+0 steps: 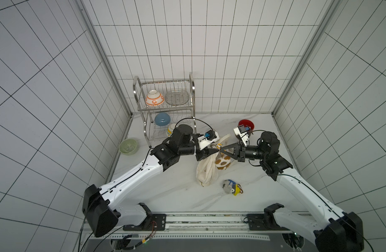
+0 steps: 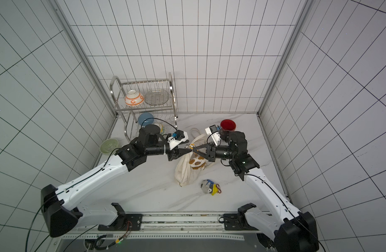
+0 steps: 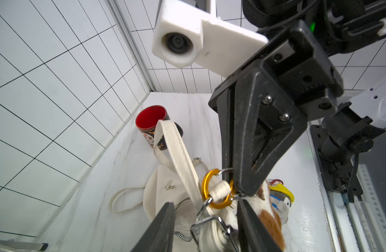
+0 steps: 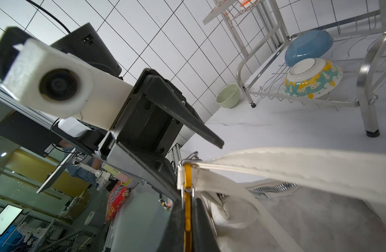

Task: Remove the decoration from the bag
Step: Remove the decoration item from the bag.

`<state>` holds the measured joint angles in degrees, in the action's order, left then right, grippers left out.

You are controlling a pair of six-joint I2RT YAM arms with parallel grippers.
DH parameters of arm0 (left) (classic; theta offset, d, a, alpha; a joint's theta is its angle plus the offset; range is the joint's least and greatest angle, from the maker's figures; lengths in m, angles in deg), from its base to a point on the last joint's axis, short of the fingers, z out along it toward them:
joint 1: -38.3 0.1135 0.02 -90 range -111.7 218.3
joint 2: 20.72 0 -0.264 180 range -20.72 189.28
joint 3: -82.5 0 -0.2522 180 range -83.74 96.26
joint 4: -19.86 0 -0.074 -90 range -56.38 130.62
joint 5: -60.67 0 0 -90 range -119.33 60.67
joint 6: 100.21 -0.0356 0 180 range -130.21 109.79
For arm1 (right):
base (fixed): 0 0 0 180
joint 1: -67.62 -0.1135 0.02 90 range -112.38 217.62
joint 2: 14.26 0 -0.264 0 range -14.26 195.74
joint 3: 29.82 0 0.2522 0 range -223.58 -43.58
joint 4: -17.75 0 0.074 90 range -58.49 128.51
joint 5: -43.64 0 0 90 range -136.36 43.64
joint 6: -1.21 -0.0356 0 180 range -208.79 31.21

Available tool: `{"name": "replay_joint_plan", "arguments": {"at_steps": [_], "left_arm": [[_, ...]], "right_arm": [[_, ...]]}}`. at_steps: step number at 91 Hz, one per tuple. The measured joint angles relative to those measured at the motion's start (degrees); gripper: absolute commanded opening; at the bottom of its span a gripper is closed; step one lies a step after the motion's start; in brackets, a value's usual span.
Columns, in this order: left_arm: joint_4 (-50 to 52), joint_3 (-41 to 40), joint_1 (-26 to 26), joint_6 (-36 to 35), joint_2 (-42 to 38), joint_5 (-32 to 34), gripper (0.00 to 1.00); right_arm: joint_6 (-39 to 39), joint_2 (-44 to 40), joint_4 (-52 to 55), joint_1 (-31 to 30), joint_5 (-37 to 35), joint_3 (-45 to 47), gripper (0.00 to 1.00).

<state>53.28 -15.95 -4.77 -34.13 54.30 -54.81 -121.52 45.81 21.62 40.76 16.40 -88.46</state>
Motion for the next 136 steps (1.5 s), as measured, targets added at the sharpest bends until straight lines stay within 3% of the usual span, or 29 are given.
{"name": "replay_joint_plan", "arguments": {"at_steps": [19,33,62,67,99,117,136], "left_arm": [[2.36,0.98,-0.02,-3.61,1.86,0.28,0.47],[2.78,1.51,-0.09,-5.03,2.64,0.31,0.4],[2.01,2.16,-0.79,-5.11,3.19,-2.69,0.0],[2.03,2.16,-0.87,-4.94,3.19,-2.82,0.0],[7.96,5.09,-1.46,-2.95,3.1,-1.05,0.0],[16.15,13.27,-3.06,0.57,4.48,3.08,0.0],[24.41,20.2,-3.43,6.91,8.04,6.51,0.0]], "right_arm": [[0.28,-0.74,3.93,0.0,1.62,-1.01,0.0],[0.81,-1.79,6.58,0.02,1.95,-1.6,0.0],[0.42,-1.84,6.86,0.26,3.93,-1.6,0.0],[0.61,-1.84,7.26,0.28,4.11,-1.6,0.01],[3.48,-0.87,9.57,2.43,3.69,-1.64,0.31],[10.43,-1.07,17.22,2.51,0.83,-4.15,0.36],[18.36,-6.97,24.74,2.54,-5.44,-4.46,0.42]]}}
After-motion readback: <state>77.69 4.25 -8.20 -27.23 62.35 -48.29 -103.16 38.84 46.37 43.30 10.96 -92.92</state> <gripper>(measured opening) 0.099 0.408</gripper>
